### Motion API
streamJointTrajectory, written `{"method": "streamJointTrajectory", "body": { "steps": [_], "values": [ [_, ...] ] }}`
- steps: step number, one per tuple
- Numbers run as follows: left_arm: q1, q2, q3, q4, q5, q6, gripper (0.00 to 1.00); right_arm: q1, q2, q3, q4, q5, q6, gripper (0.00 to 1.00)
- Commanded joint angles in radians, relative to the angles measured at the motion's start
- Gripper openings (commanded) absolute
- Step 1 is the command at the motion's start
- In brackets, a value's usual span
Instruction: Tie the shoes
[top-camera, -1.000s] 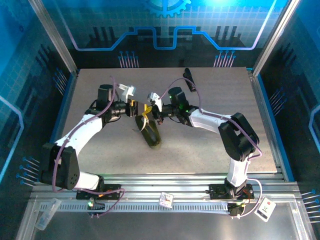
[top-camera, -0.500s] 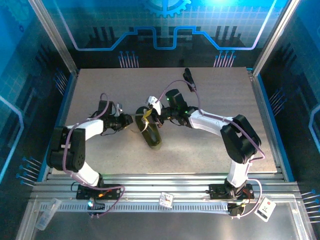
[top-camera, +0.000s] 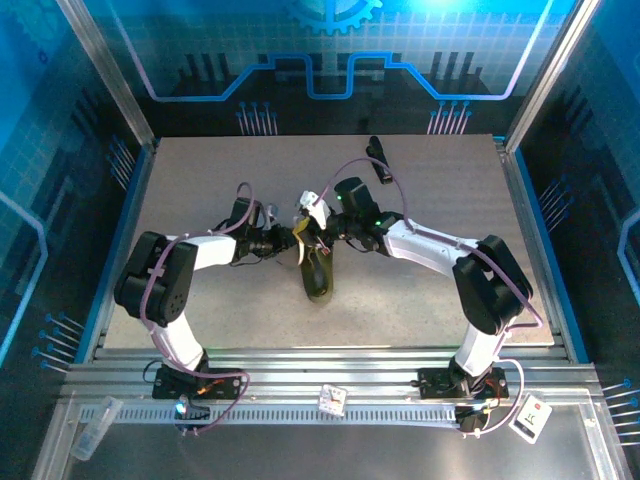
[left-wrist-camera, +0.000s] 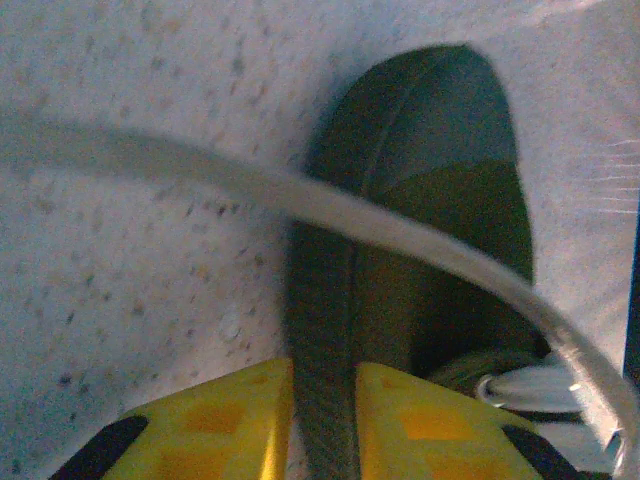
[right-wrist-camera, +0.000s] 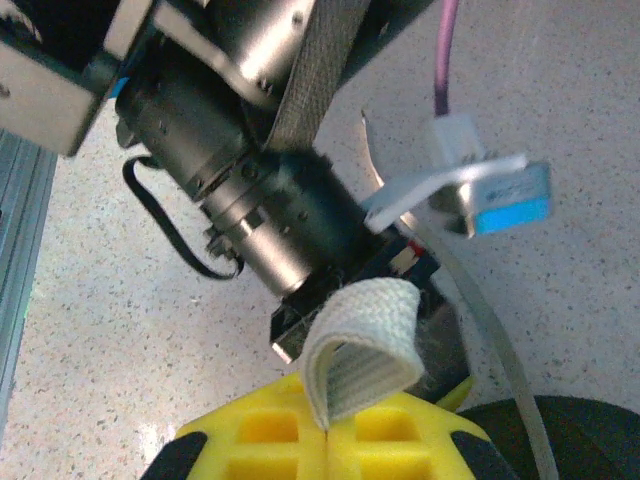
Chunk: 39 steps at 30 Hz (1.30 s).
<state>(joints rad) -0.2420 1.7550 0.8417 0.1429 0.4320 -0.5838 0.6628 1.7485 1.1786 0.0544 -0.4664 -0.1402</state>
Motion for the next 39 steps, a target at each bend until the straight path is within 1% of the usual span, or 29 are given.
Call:
{"method": "streamJointTrajectory", "body": {
  "steps": [1, 4, 5, 6, 8, 11, 13, 15, 20, 25, 29, 33, 36, 39],
  "values": [
    [0.020, -0.037, 0.064, -0.155, -0.039, 0.152, 0.31, 0.006, -0.012, 0.008, -0.052, 0.025, -0.010, 0.00],
    [0.062, -0.082, 0.130, -0.304, -0.058, 0.360, 0.45, 0.001, -0.012, 0.007, -0.058, 0.023, -0.007, 0.00],
    [0.073, -0.087, 0.166, -0.374, -0.077, 0.451, 0.50, 0.000, -0.011, 0.008, -0.060, 0.023, -0.004, 0.00],
    [0.076, -0.087, 0.202, -0.436, -0.108, 0.528, 0.52, -0.003, -0.011, 0.006, -0.058, 0.022, -0.002, 0.00],
    [0.077, -0.069, 0.281, -0.567, -0.209, 0.701, 0.54, -0.007, -0.011, 0.003, -0.052, 0.018, 0.007, 0.00],
    [0.077, -0.013, 0.365, -0.689, -0.358, 0.833, 0.54, -0.011, -0.008, 0.003, -0.044, 0.018, 0.022, 0.00],
    [0.070, 0.035, 0.405, -0.748, -0.428, 0.858, 0.55, -0.012, -0.003, 0.008, -0.045, 0.019, 0.028, 0.00],
    [0.070, 0.076, 0.419, -0.774, -0.474, 0.867, 0.56, -0.011, 0.000, 0.010, -0.050, 0.023, 0.032, 0.00],
    [0.073, 0.148, 0.422, -0.771, -0.531, 0.912, 0.56, -0.011, 0.005, 0.018, -0.072, 0.028, 0.022, 0.00],
    [0.082, 0.196, 0.428, -0.738, -0.518, 0.936, 0.56, -0.011, 0.002, 0.020, -0.090, 0.032, 0.020, 0.00],
    [0.096, 0.230, 0.461, -0.777, -0.495, 0.938, 0.53, -0.010, -0.004, 0.010, -0.087, 0.034, 0.030, 0.00],
    [0.095, 0.188, 0.442, -0.784, -0.479, 0.956, 0.50, -0.009, -0.016, -0.003, -0.082, 0.036, 0.033, 0.00],
    [0.095, 0.122, 0.417, -0.754, -0.458, 0.990, 0.50, -0.009, -0.023, -0.010, -0.083, 0.037, 0.033, 0.00],
    [0.098, 0.098, 0.422, -0.750, -0.467, 1.025, 0.51, -0.009, -0.028, -0.010, -0.090, 0.038, 0.031, 0.00]
  ]
}}
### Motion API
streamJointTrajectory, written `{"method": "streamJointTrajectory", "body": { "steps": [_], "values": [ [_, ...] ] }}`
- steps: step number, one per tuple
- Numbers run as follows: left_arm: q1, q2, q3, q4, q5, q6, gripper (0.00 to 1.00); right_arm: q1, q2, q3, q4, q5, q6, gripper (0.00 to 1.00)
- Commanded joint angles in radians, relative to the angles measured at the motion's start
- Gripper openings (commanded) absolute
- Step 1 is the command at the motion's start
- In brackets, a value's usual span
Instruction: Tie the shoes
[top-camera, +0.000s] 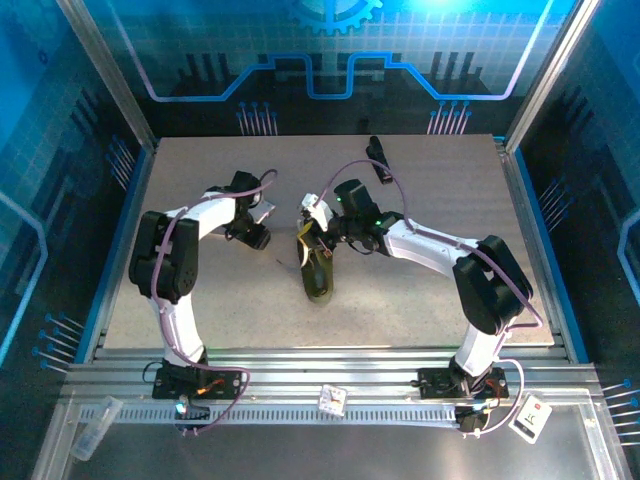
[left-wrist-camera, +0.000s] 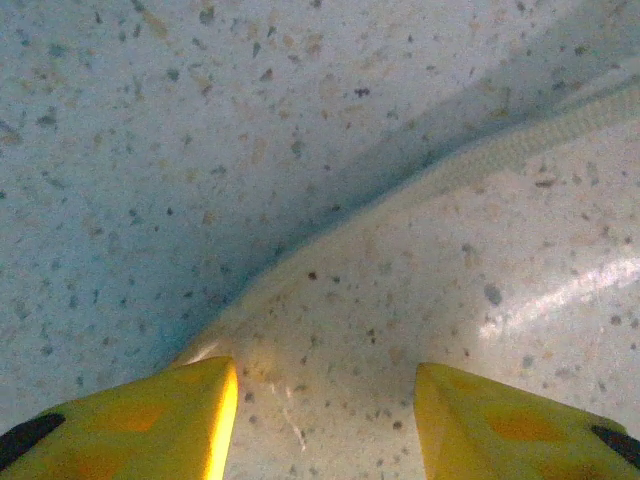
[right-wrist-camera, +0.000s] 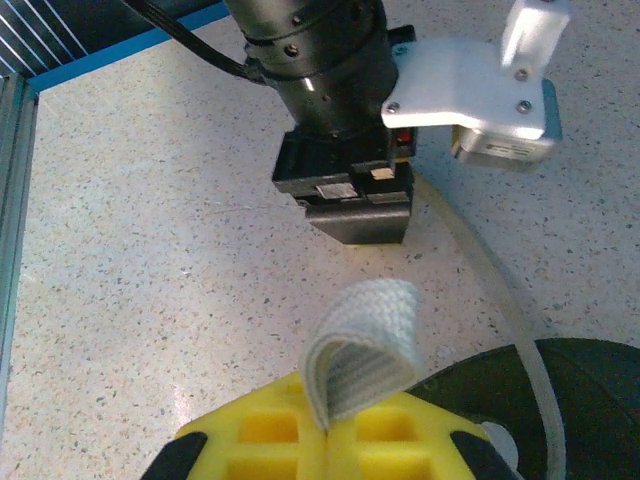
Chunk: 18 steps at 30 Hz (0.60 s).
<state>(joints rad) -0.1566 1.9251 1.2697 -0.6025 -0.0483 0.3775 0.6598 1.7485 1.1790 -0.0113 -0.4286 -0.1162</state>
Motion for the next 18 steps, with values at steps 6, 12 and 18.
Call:
{"method": "streamJointTrajectory", "body": {
  "steps": [6, 12, 18],
  "values": [
    [0.029, 0.000, 0.053, -0.052, -0.014, 0.106, 0.54, -0.006, -0.032, -0.010, -0.040, 0.010, 0.012, 0.00],
    [0.034, 0.086, 0.099, -0.087, -0.018, 0.110, 0.54, -0.006, -0.027, 0.000, -0.062, 0.013, 0.016, 0.00],
    [0.035, 0.105, 0.111, -0.127, 0.006, 0.097, 0.45, -0.005, -0.035, 0.007, -0.079, 0.022, 0.017, 0.00]
  ]
}}
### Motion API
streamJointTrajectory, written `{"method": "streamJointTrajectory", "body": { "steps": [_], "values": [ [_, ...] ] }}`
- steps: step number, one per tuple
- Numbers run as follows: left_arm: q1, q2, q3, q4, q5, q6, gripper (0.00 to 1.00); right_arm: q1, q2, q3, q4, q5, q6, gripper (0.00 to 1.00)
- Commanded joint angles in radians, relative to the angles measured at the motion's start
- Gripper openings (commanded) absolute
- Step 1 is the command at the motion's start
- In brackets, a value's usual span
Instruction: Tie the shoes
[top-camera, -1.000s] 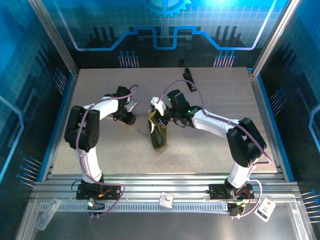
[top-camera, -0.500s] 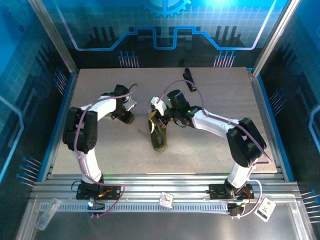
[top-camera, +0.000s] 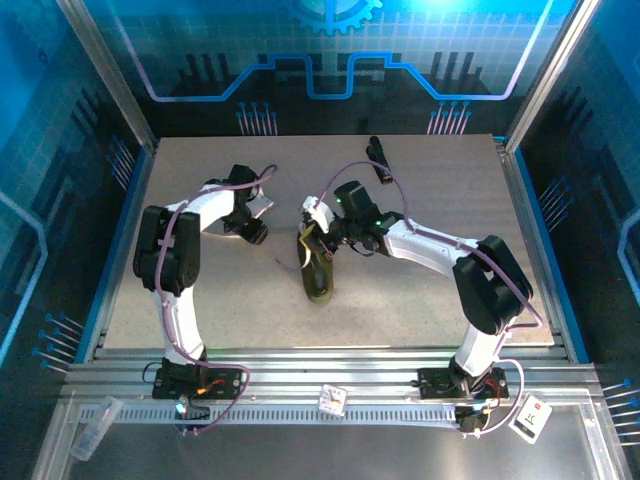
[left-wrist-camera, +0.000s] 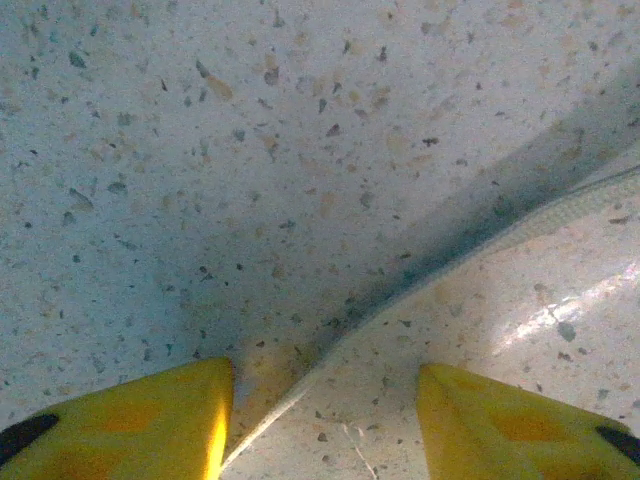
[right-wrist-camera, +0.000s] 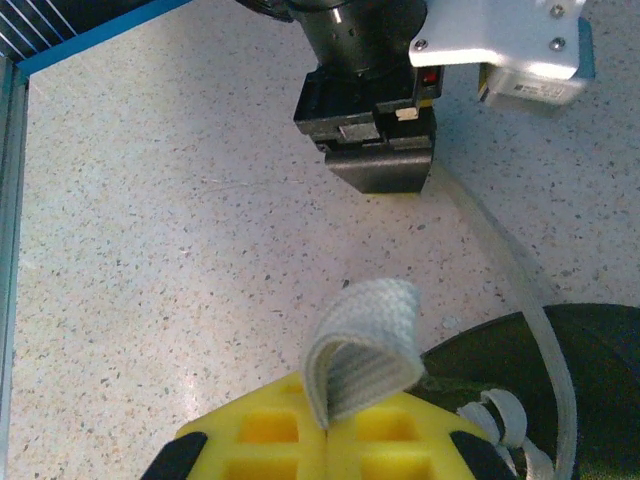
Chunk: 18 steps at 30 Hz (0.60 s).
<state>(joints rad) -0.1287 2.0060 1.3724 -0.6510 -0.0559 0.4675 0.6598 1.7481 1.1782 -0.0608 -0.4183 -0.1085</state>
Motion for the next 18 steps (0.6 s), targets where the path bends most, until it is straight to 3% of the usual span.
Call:
{"method": "streamJointTrajectory", "body": {
  "steps": [1, 3, 5, 13, 18],
  "values": [
    [0.008, 0.011, 0.006, -0.084, 0.025, 0.002, 0.34, -0.006, -0.035, 0.010, -0.030, 0.014, 0.017, 0.00],
    [0.008, -0.030, 0.004, -0.098, 0.043, -0.011, 0.12, -0.009, -0.034, 0.017, -0.031, 0.018, 0.039, 0.00],
    [0.006, -0.083, 0.002, -0.118, 0.062, -0.033, 0.02, -0.013, -0.027, 0.028, -0.034, 0.018, 0.068, 0.00],
    [-0.034, -0.414, -0.095, -0.183, 0.092, -0.180, 0.00, -0.025, 0.013, 0.086, -0.054, 0.001, 0.119, 0.00],
    [-0.127, -0.659, -0.227, -0.158, 0.116, -0.443, 0.00, -0.032, 0.023, 0.098, -0.051, 0.011, 0.146, 0.00]
  ]
}}
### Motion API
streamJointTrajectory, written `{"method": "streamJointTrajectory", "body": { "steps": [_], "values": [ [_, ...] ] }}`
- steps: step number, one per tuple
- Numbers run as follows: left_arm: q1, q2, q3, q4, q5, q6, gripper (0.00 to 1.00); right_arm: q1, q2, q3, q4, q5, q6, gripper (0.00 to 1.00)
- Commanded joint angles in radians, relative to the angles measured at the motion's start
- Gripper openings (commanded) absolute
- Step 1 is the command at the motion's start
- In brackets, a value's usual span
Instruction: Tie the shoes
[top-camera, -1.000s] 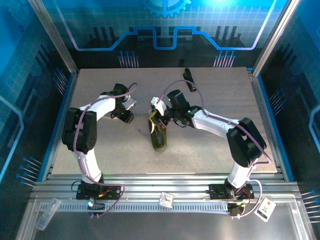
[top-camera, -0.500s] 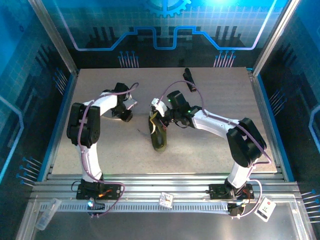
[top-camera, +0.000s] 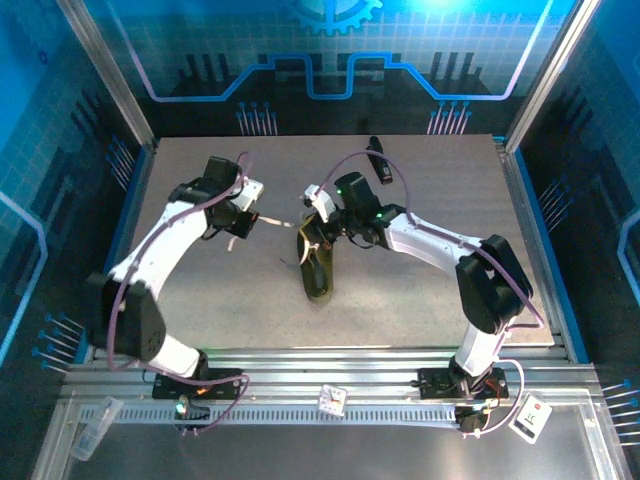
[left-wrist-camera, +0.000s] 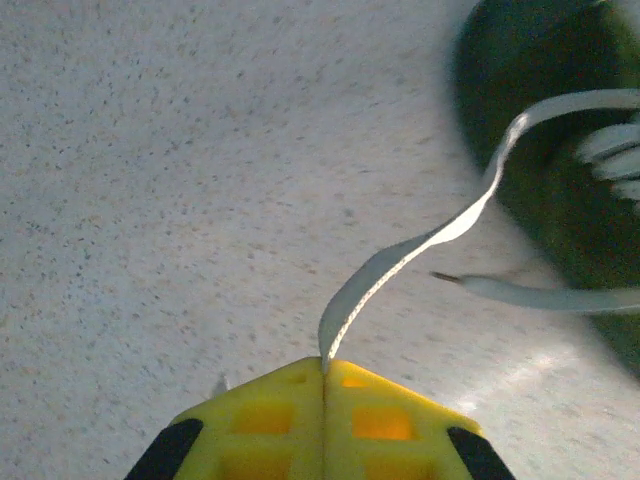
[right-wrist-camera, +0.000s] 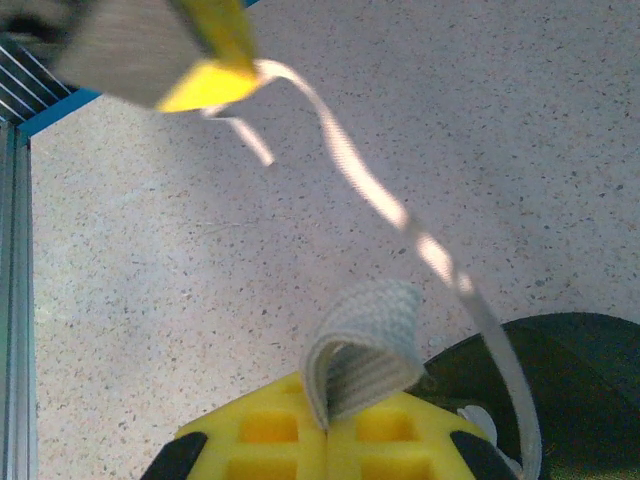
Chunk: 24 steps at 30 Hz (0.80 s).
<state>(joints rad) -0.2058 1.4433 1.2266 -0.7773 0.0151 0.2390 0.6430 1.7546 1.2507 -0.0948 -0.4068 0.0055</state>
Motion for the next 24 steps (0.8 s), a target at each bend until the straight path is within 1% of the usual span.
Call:
{"method": "streamJointTrajectory", "body": {
  "steps": [1, 3, 5, 8, 10, 12, 14, 18, 21, 22, 23, 24],
  "values": [
    [-0.077, -0.149, -0.126, 0.005, 0.065, -0.311, 0.00, -0.018, 0.017, 0.026, -0.017, -0.001, 0.036, 0.00],
    [-0.151, -0.240, -0.226, 0.118, 0.112, -0.500, 0.00, -0.022, 0.020, 0.026, -0.016, -0.001, 0.041, 0.00],
    [-0.263, -0.311, -0.314, 0.249, 0.101, -0.705, 0.00, -0.031, 0.021, 0.028, -0.020, -0.001, 0.053, 0.00],
    [-0.437, -0.336, -0.364, 0.381, 0.016, -0.895, 0.00, -0.046, 0.026, 0.040, -0.036, -0.007, 0.063, 0.00],
    [-0.538, -0.299, -0.358, 0.460, -0.032, -0.972, 0.00, -0.057, 0.034, 0.052, -0.047, -0.020, 0.060, 0.00],
    [-0.603, -0.230, -0.324, 0.512, -0.044, -1.003, 0.00, -0.063, 0.038, 0.062, -0.055, -0.033, 0.052, 0.00],
    [-0.650, -0.141, -0.273, 0.555, -0.043, -1.004, 0.00, -0.066, 0.041, 0.070, -0.060, -0.049, 0.036, 0.00],
    [-0.687, -0.005, -0.217, 0.670, -0.025, -1.014, 0.00, -0.066, 0.037, 0.069, -0.060, -0.083, -0.006, 0.00],
    [-0.695, 0.042, -0.215, 0.765, -0.019, -1.011, 0.00, -0.066, 0.031, 0.061, -0.064, -0.106, -0.038, 0.00],
    [-0.695, 0.051, -0.220, 0.790, -0.015, -1.008, 0.05, -0.066, 0.032, 0.059, -0.068, -0.114, -0.048, 0.00],
    [-0.695, 0.055, -0.222, 0.797, -0.018, -1.005, 0.18, -0.067, 0.033, 0.059, -0.072, -0.118, -0.058, 0.00],
    [-0.695, 0.057, -0.219, 0.792, -0.019, -0.993, 0.25, -0.067, 0.033, 0.059, -0.077, -0.120, -0.065, 0.00]
  ]
}}
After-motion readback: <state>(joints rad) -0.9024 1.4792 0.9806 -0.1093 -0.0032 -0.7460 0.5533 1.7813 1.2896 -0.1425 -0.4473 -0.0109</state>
